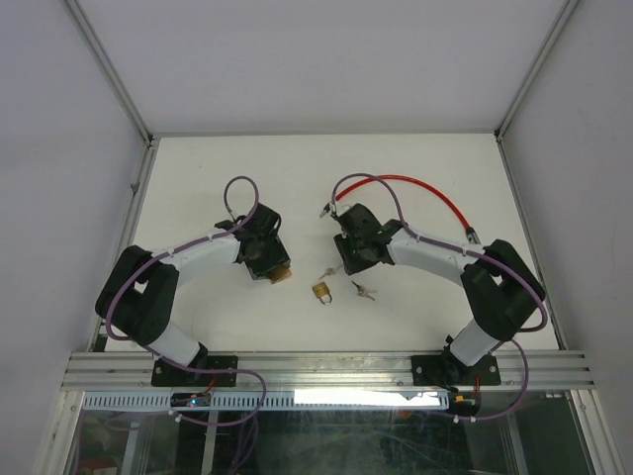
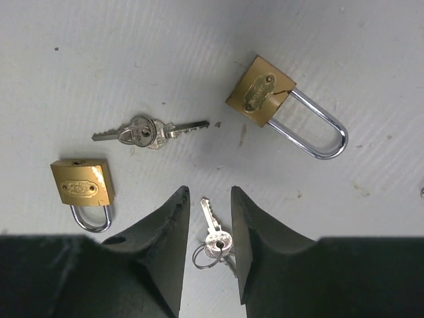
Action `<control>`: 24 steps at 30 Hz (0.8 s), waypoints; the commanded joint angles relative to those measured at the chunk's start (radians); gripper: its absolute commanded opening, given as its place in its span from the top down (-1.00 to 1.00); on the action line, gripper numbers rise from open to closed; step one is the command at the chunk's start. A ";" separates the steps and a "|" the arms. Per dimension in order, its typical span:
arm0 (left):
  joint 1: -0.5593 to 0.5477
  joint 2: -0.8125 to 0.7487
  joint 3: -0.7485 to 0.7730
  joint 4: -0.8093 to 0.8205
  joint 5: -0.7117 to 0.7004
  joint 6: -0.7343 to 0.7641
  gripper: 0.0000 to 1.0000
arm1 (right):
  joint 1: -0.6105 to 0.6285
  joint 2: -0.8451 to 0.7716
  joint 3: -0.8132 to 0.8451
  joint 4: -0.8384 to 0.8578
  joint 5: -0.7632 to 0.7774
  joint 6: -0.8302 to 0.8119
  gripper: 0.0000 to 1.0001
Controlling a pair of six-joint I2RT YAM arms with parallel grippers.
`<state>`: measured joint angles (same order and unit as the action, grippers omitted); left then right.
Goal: Unlock with the key
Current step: Place the lock at the center of the board.
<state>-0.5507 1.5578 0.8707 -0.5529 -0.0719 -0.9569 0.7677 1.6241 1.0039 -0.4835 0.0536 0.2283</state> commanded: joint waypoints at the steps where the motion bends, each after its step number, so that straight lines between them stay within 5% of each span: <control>1: -0.011 0.027 0.009 -0.017 0.003 -0.006 0.14 | -0.002 -0.078 -0.019 0.034 -0.003 0.009 0.31; 10: -0.011 -0.048 -0.002 -0.011 -0.005 -0.023 -0.36 | -0.002 -0.142 -0.072 0.026 -0.032 0.023 0.23; 24: 0.036 -0.302 -0.099 0.089 0.005 -0.003 -0.80 | 0.005 -0.211 -0.125 -0.020 -0.069 0.044 0.10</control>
<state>-0.5400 1.3762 0.8055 -0.5446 -0.0723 -0.9756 0.7681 1.4593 0.8818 -0.4892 0.0074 0.2615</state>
